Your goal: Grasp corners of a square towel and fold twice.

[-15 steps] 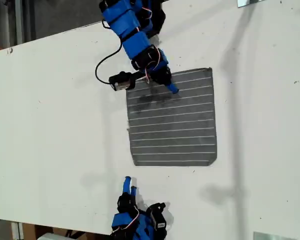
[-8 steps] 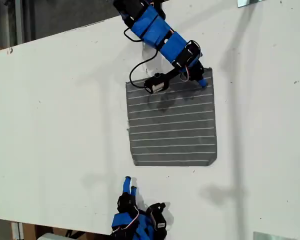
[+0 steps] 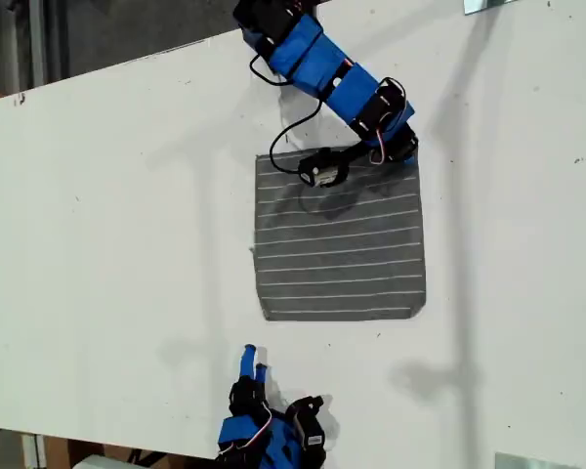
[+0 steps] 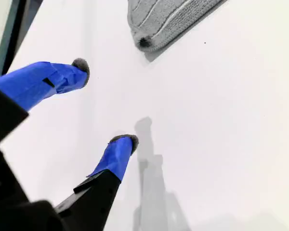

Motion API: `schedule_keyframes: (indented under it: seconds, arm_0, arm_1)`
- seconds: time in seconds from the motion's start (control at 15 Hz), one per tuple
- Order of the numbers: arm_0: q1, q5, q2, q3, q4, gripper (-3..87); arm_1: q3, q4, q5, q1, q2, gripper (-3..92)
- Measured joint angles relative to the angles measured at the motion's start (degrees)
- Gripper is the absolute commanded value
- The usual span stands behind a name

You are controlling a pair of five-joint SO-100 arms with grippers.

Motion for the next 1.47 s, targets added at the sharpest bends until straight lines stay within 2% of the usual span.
schedule_keyframes:
  seconds: [0.13,0.33,0.4,0.53,0.73,0.8,0.93,1.13,1.47]
  arm_0:
    - [6.0,-3.6,0.0,0.0,-0.3,24.7]
    - [22.3,-16.6,-0.9,-4.8,0.9,24.0]
    - [26.5,-18.8,-5.1,-9.9,0.6,24.0]
    - [34.2,-19.6,-27.3,-25.1,-4.8,25.3]
    - [44.5,-21.4,-77.3,-54.5,-9.1,26.1]
    - [47.4,-24.8,-90.3,-57.6,-12.0,26.4]
    - [53.0,-30.1,-100.7,-60.1,-13.7,26.7]
    - [56.5,-34.3,-105.3,-60.7,-16.9,26.7]
    - [58.1,-34.4,-110.1,-65.0,-18.0,26.7]
  arm_1:
    - [0.0,-0.5,0.2,0.0,-0.2,-0.1]
    - [-0.1,-0.5,-0.4,0.6,-0.4,-0.1]
    - [-0.1,-0.5,-0.9,1.1,-0.4,-0.1]
    - [-0.1,-0.5,-1.1,1.5,-0.6,-0.1]
    - [-0.2,-0.5,-1.1,1.5,-0.7,-0.1]
    - [-0.7,-0.5,-1.2,1.5,-1.0,-0.1]
    - [-5.7,1.3,-4.7,2.4,-4.0,-0.1]
    - [-18.4,7.2,-11.4,4.0,-11.8,-0.1]
    - [-25.4,9.5,-18.6,5.4,-15.1,-0.1]
